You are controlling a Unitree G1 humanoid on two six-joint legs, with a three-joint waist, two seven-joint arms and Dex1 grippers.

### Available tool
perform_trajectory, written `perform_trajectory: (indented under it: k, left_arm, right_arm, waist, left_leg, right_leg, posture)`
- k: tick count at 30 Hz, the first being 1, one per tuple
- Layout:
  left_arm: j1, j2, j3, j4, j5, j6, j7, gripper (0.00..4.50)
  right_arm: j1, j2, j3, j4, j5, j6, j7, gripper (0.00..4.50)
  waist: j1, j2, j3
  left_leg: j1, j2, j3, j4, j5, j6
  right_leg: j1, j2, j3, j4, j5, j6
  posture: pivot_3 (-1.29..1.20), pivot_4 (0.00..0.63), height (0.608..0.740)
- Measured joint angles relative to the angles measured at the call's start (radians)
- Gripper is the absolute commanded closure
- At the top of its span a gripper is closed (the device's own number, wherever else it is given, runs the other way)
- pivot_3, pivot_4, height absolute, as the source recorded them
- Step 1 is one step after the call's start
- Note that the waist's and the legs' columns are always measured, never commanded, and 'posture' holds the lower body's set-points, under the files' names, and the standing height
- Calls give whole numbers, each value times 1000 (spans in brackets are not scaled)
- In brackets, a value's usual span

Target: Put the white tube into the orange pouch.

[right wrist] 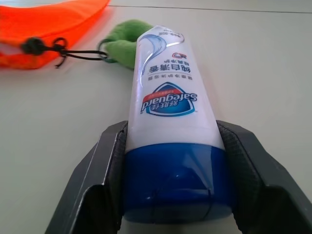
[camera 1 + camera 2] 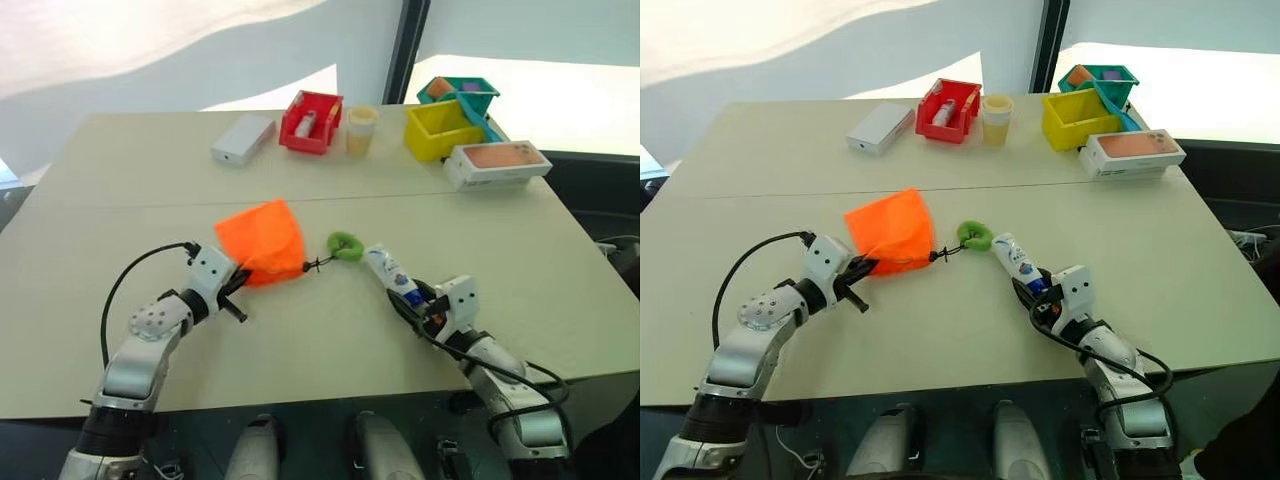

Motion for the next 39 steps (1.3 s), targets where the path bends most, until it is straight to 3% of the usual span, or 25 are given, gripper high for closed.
perform_trajectory:
  k: [4, 9, 15, 20, 39]
  left_arm:
    - [-30, 0, 21, 5, -51, 55, -11, 4500]
    - [-64, 17, 41, 15, -86, 86, -29, 4500]
    - [-80, 36, 41, 20, -107, 116, -58, 4500]
    - [-79, 43, 41, 7, -109, 129, -61, 4500]
    - [-60, 70, -10, -61, -83, 107, -91, 4500]
  right_arm:
    - [-45, -105, 98, -175, 106, 128, 157, 2402]
    - [-143, -100, 216, -157, 84, 173, 194, 2402]
    - [-255, -11, 316, 4, -28, 138, 167, 2402]
    - [-281, 50, 337, 106, -89, 88, 139, 2402]
    - [-331, 136, 337, 154, -159, 74, 99, 2402]
  waist:
    - [-4, -1, -1]
    - [0, -1, -1]
    - [0, -1, -1]
    - [0, -1, -1]
    - [-1, -1, 0]
  left_leg:
    - [0, 1, -1, 1, 0, 0]
    - [0, 0, -1, 1, 0, 0]
    - [0, 0, -1, 0, 0, 0]
    - [0, 0, -1, 0, 0, 0]
    - [0, 0, -1, 0, 0, 0]
  right_leg:
    - [0, 2, -1, 0, 0, 0]
    - [0, 1, -1, 0, 1, -1]
    - [0, 1, -1, 0, 1, -1]
    - [0, 1, -1, 0, 1, -1]
    - [0, 1, -1, 0, 1, -1]
  posture:
    - [0, 150, 740]
    - [0, 150, 740]
    - [0, 150, 740]
    - [0, 150, 740]
    - [0, 150, 740]
